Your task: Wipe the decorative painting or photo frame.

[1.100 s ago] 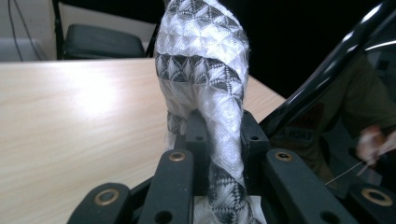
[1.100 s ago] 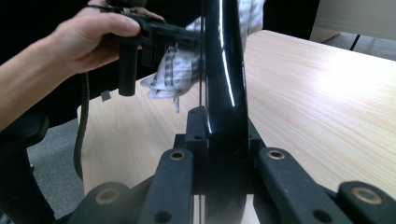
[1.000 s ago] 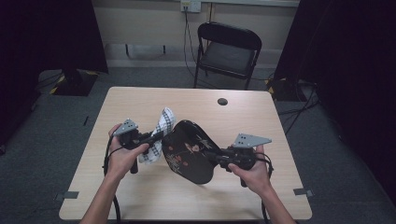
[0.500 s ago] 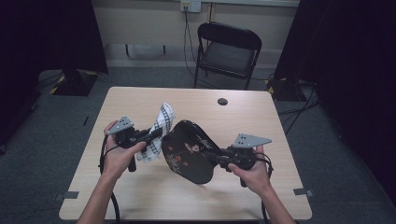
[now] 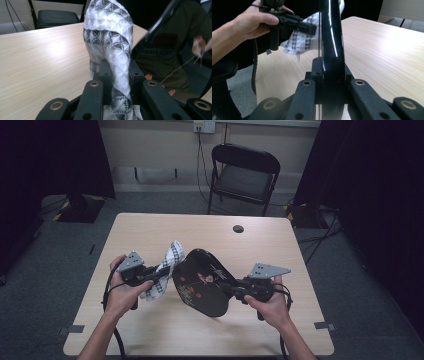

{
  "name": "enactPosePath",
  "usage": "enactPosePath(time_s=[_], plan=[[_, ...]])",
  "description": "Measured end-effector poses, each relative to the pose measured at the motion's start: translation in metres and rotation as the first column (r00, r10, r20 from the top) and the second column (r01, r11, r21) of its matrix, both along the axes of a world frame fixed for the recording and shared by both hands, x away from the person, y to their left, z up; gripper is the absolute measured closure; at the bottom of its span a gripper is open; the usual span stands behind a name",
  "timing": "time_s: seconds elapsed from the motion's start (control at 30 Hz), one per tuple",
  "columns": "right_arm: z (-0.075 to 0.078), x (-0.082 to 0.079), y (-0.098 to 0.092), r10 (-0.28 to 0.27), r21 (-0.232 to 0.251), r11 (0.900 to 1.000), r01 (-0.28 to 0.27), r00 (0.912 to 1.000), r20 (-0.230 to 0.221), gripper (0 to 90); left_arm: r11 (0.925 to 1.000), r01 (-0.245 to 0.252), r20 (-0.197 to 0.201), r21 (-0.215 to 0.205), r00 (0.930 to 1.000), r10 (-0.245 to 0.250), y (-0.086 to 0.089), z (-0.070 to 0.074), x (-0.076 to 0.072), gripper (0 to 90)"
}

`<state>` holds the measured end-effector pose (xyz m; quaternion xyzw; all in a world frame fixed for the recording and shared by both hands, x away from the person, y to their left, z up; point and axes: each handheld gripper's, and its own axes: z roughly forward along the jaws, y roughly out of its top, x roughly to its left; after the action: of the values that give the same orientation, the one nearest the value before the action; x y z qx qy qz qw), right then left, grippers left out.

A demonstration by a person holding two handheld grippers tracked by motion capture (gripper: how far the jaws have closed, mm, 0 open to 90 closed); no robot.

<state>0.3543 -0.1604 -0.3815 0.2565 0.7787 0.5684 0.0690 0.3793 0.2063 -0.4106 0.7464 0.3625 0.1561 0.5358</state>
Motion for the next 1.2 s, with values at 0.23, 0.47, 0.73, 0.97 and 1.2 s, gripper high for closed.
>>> enactPosePath(time_s=[0.23, 0.47, 0.73, 0.97, 1.2], plan=[[-0.001, 0.001, 0.000, 0.003, 0.005, 1.000, -0.003, 1.0000, 0.000, 81.1, 0.9992, 0.039, 0.013, -0.003, 0.9991, -0.039, 0.002, -0.002, 0.002, 78.0], [0.000, 0.000, 0.000, 0.002, -0.002, 1.000, -0.002, 1.0000, 0.002, 81.1, 0.9968, 0.072, 0.066, -0.036, 0.9954, -0.069, -0.001, 0.004, 0.000, 77.8], [0.000, 0.001, 0.001, 0.002, -0.003, 1.000, -0.002, 1.0000, 0.002, 81.1, 0.9983, 0.058, 0.017, 0.005, 0.9981, -0.059, 0.002, -0.011, 0.003, 78.2], [0.000, 0.001, 0.000, 0.002, -0.001, 1.000, -0.002, 1.0000, 0.001, 81.0, 0.9955, 0.078, 0.072, -0.055, 0.9947, -0.074, -0.002, 0.005, -0.002, 78.1], [0.000, 0.001, 0.001, -0.002, 0.000, 1.000, 0.002, 1.0000, 0.003, 81.1, 0.9970, 0.071, 0.034, -0.032, 0.9970, -0.070, 0.001, -0.007, 0.002, 78.0]])
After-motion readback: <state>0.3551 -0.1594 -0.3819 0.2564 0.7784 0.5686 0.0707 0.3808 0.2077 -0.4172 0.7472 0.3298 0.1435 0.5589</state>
